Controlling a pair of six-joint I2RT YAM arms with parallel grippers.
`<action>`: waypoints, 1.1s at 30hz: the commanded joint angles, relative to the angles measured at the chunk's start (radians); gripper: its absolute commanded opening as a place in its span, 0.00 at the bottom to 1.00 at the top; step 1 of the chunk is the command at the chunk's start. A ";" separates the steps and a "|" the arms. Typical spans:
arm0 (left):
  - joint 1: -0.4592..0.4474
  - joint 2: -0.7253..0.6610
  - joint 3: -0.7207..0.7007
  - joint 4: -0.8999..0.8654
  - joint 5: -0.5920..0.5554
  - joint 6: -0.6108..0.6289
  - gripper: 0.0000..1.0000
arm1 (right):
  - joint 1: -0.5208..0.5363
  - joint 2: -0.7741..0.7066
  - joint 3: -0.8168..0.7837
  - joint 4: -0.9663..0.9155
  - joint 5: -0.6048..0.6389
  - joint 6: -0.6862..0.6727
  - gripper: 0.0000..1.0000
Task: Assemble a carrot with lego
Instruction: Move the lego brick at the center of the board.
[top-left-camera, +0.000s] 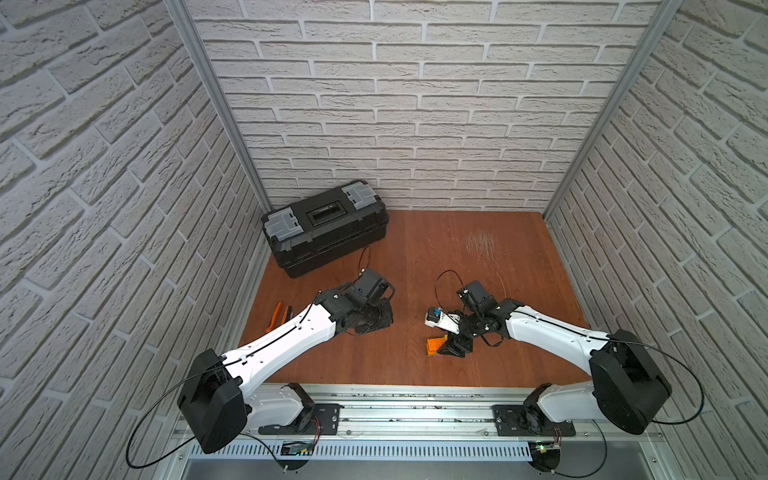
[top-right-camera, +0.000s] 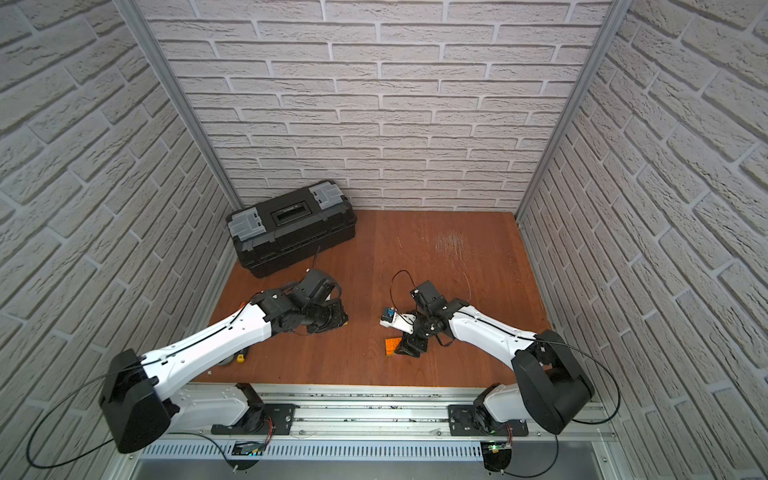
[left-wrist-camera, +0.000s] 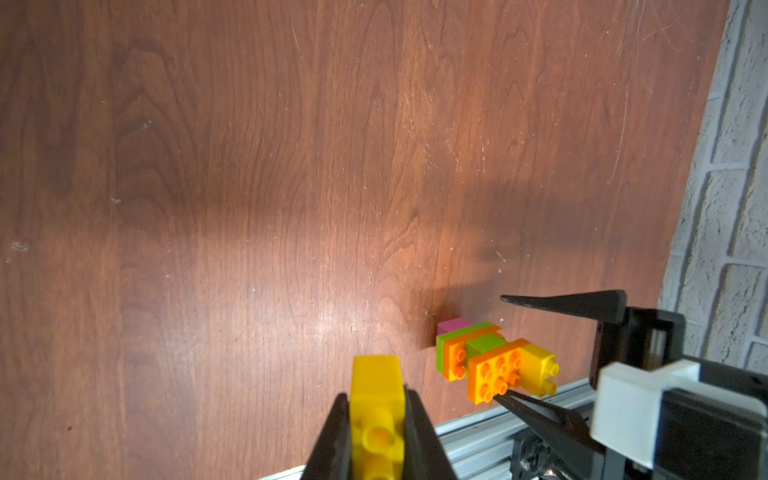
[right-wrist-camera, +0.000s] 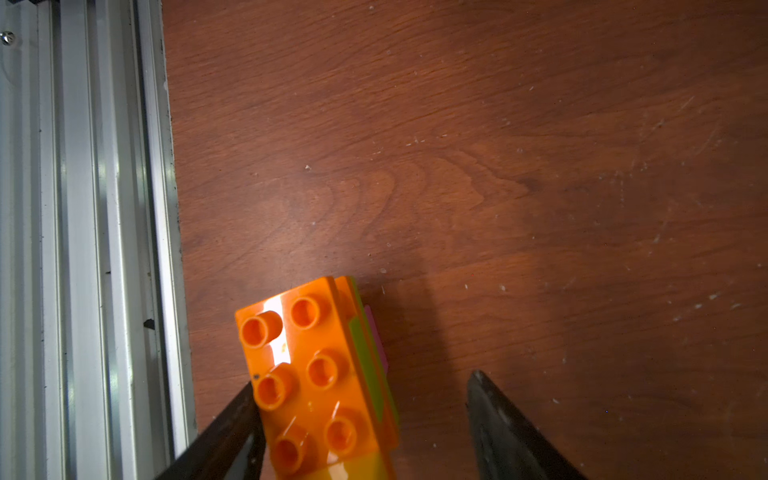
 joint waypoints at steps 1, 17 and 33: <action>0.011 -0.001 -0.010 0.029 0.008 0.020 0.00 | 0.013 0.011 0.024 -0.015 0.006 0.014 0.74; 0.063 0.004 -0.029 0.052 0.094 0.066 0.00 | 0.052 -0.013 0.092 0.018 0.076 0.259 0.76; 0.137 0.056 0.091 -0.094 0.140 0.188 0.00 | 0.145 -0.343 -0.277 0.520 0.321 0.606 0.82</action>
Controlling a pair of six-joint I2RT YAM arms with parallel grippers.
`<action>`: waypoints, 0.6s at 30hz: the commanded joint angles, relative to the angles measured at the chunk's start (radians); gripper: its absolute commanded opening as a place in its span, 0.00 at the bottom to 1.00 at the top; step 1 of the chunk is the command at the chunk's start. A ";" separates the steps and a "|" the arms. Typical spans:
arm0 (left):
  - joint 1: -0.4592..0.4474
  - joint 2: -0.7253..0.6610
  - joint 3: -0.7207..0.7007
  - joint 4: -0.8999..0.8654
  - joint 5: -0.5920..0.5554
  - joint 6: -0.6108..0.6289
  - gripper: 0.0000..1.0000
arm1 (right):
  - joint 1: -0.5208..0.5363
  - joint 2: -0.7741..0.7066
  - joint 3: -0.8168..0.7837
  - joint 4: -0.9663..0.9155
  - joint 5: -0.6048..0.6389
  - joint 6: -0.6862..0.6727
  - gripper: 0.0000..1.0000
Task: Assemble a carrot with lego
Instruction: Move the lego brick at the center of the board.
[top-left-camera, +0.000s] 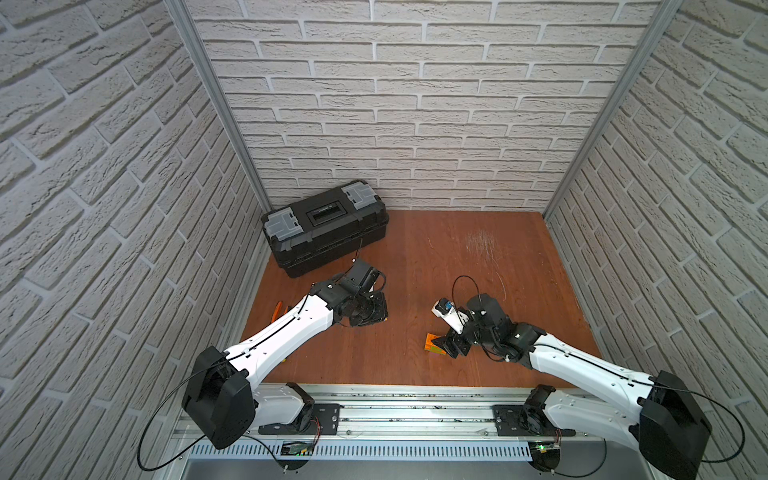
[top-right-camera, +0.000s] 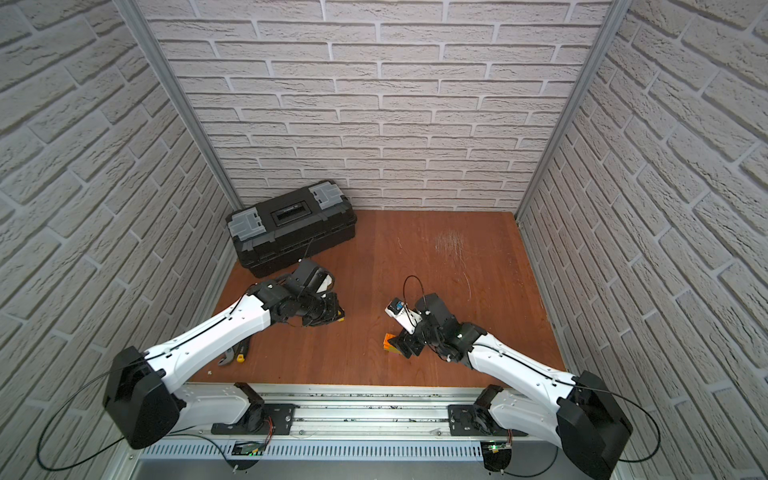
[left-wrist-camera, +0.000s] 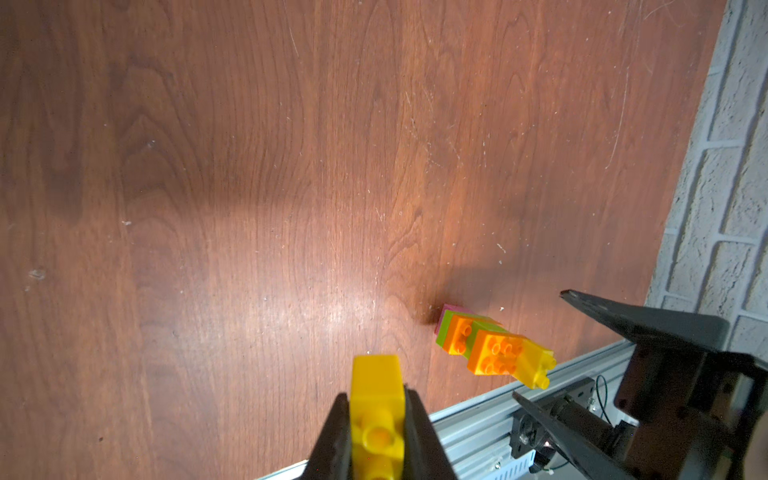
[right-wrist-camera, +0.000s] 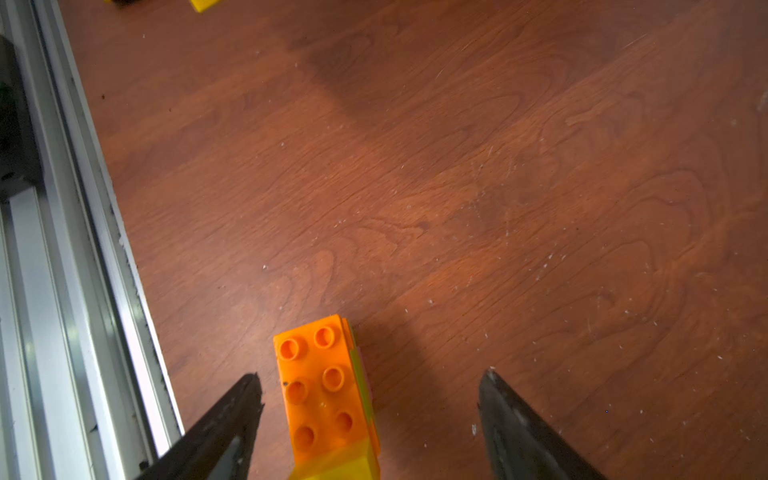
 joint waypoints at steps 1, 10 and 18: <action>0.015 0.016 0.042 -0.038 0.014 0.044 0.00 | 0.026 -0.007 -0.070 0.226 0.073 0.121 0.82; 0.018 0.046 0.052 -0.018 0.005 0.045 0.00 | 0.122 0.014 -0.232 0.464 0.129 0.096 0.82; 0.018 0.064 0.024 0.032 -0.010 0.002 0.00 | 0.123 -0.012 -0.253 0.517 0.134 0.053 0.83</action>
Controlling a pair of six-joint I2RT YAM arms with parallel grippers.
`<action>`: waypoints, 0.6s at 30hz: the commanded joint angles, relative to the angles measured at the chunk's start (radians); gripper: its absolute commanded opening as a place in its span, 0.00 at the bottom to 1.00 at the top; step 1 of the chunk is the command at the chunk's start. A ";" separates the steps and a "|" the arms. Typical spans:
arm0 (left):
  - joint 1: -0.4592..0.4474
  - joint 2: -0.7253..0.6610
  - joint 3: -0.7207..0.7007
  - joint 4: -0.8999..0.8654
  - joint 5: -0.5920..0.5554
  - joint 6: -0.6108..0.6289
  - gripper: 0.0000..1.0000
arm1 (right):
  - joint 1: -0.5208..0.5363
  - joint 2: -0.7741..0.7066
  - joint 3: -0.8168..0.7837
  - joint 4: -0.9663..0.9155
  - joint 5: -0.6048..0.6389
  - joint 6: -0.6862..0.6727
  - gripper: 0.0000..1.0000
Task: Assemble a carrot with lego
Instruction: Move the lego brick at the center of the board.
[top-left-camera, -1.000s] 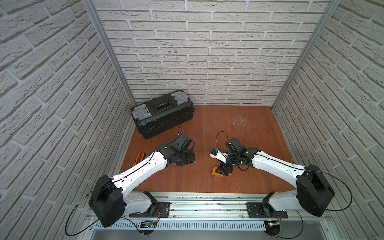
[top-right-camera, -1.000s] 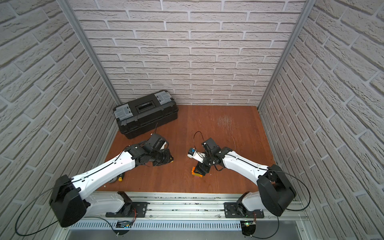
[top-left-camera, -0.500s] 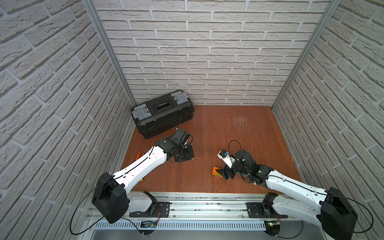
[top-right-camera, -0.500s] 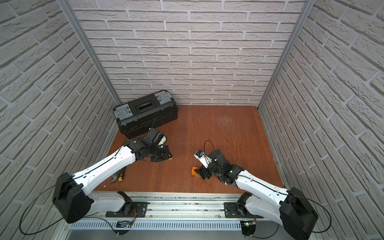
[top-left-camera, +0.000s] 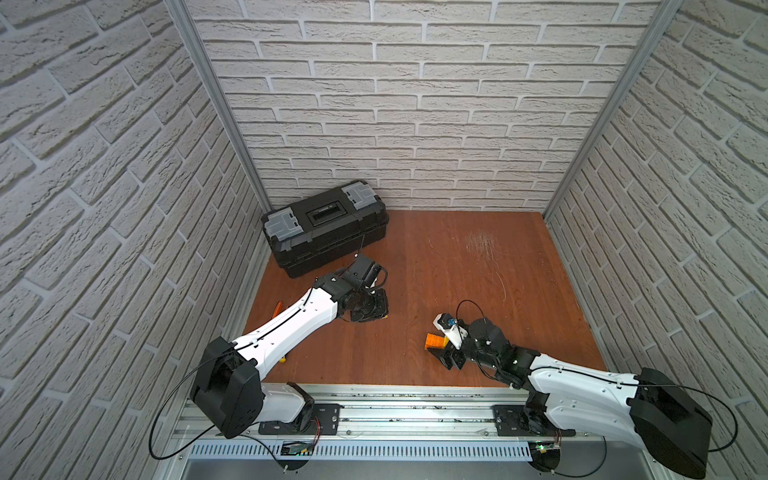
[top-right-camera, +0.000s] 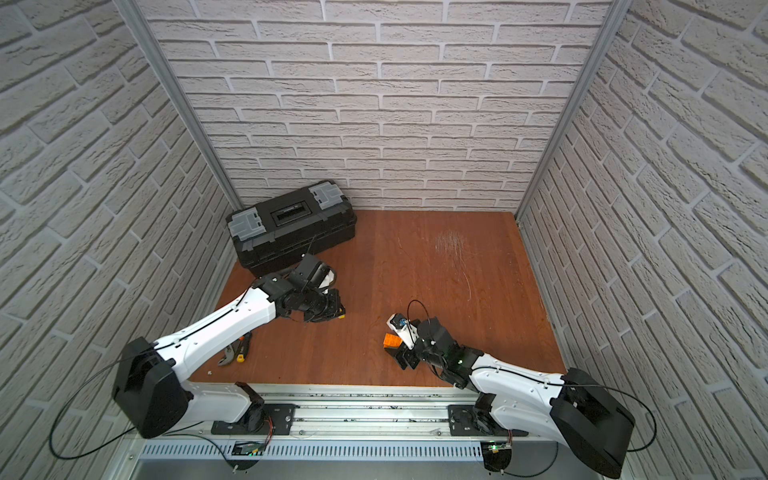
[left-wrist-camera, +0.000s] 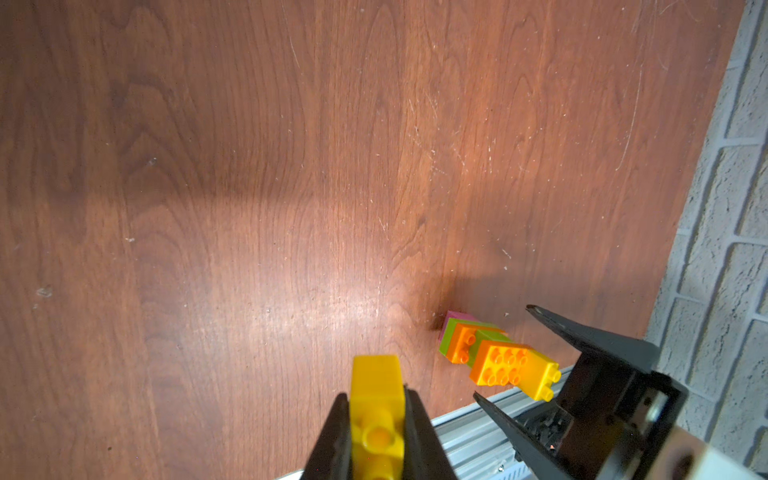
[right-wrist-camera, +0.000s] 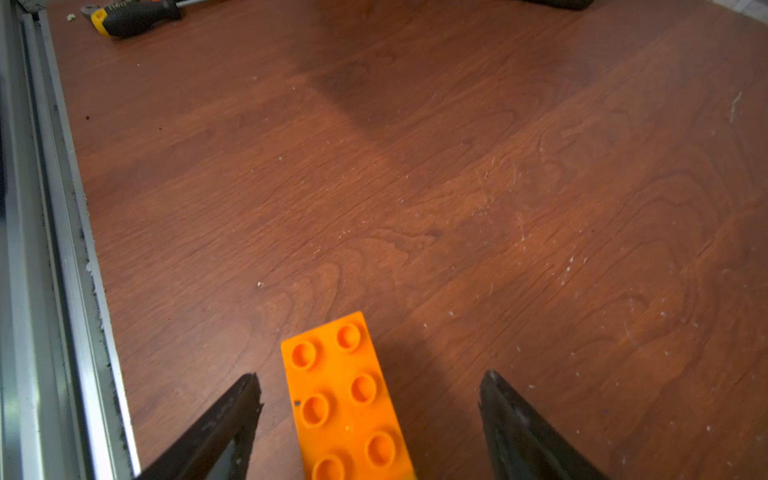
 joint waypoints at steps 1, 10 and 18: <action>0.007 0.012 -0.004 0.032 -0.015 -0.013 0.00 | 0.006 -0.006 -0.034 0.138 0.026 0.001 0.82; 0.006 0.048 0.046 -0.014 -0.028 0.029 0.00 | 0.016 0.137 -0.092 0.327 0.033 0.072 0.78; 0.007 0.057 0.054 -0.023 -0.030 0.035 0.00 | 0.024 0.185 -0.091 0.397 0.027 0.083 0.77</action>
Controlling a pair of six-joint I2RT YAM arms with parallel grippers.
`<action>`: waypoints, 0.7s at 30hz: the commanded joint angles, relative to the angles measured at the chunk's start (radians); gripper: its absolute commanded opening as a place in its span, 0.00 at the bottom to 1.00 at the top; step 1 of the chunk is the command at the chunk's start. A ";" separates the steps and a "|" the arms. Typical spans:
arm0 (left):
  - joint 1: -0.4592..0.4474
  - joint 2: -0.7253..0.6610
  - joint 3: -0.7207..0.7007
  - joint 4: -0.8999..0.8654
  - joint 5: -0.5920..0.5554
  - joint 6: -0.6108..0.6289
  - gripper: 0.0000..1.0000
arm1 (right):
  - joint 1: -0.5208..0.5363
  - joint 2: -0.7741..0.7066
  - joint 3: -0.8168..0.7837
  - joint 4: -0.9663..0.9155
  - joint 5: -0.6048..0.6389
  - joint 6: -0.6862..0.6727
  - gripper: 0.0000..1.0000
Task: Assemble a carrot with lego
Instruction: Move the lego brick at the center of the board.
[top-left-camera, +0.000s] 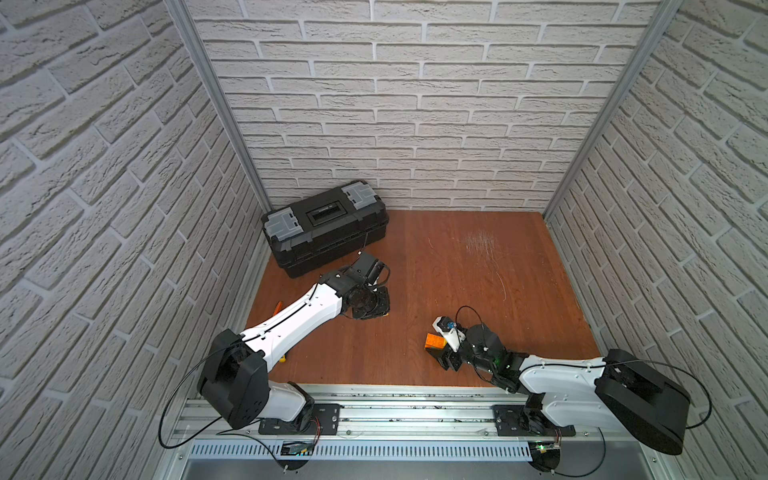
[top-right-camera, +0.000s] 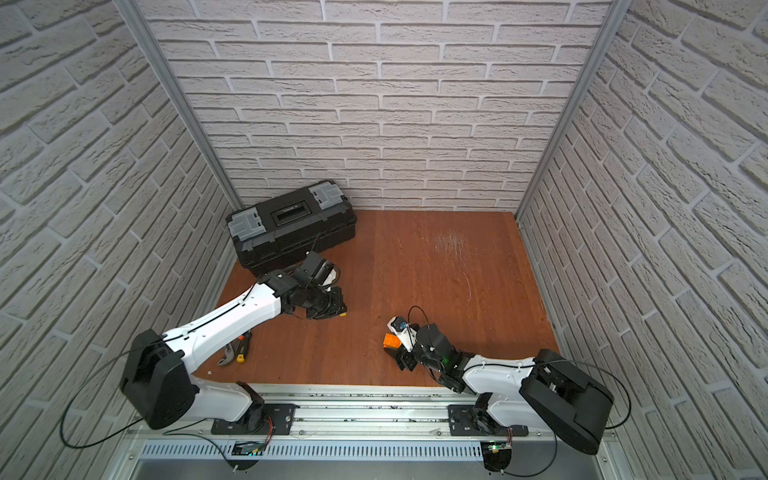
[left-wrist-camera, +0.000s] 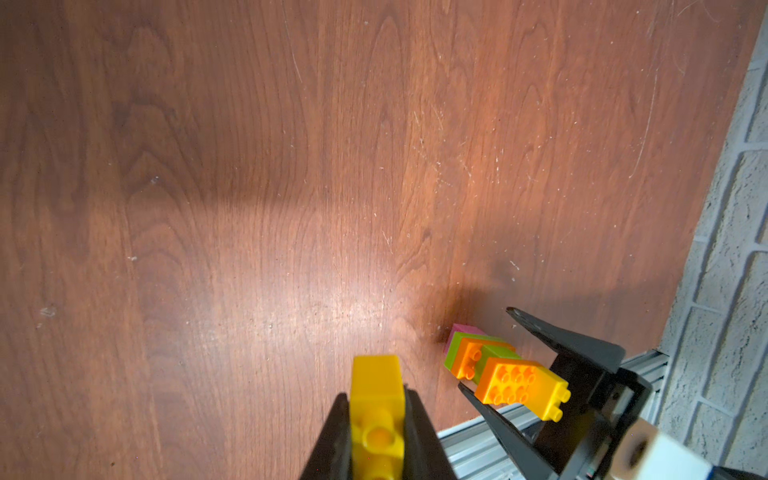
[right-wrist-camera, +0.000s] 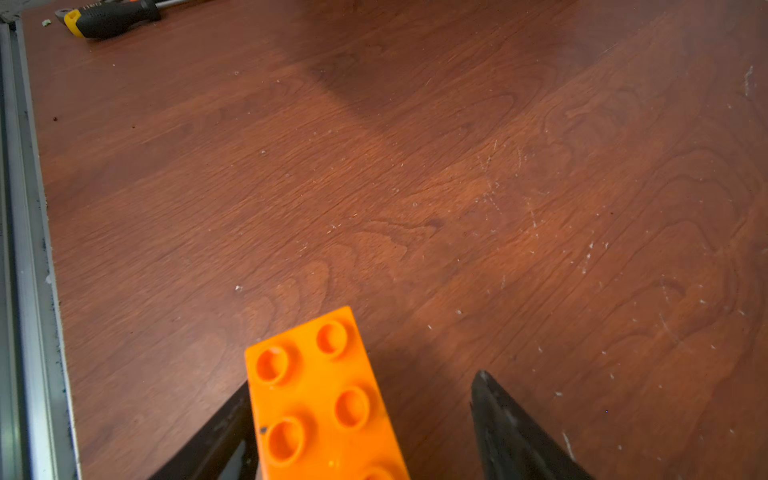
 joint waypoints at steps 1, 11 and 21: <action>0.006 0.013 0.025 -0.020 -0.010 0.021 0.00 | 0.014 0.017 -0.003 0.116 0.002 0.025 0.76; 0.006 0.025 0.034 -0.031 -0.004 0.027 0.00 | 0.016 0.180 0.036 0.234 -0.026 0.024 0.61; 0.006 0.023 0.031 -0.037 -0.019 0.026 0.00 | 0.016 0.250 0.151 0.178 -0.048 -0.038 0.58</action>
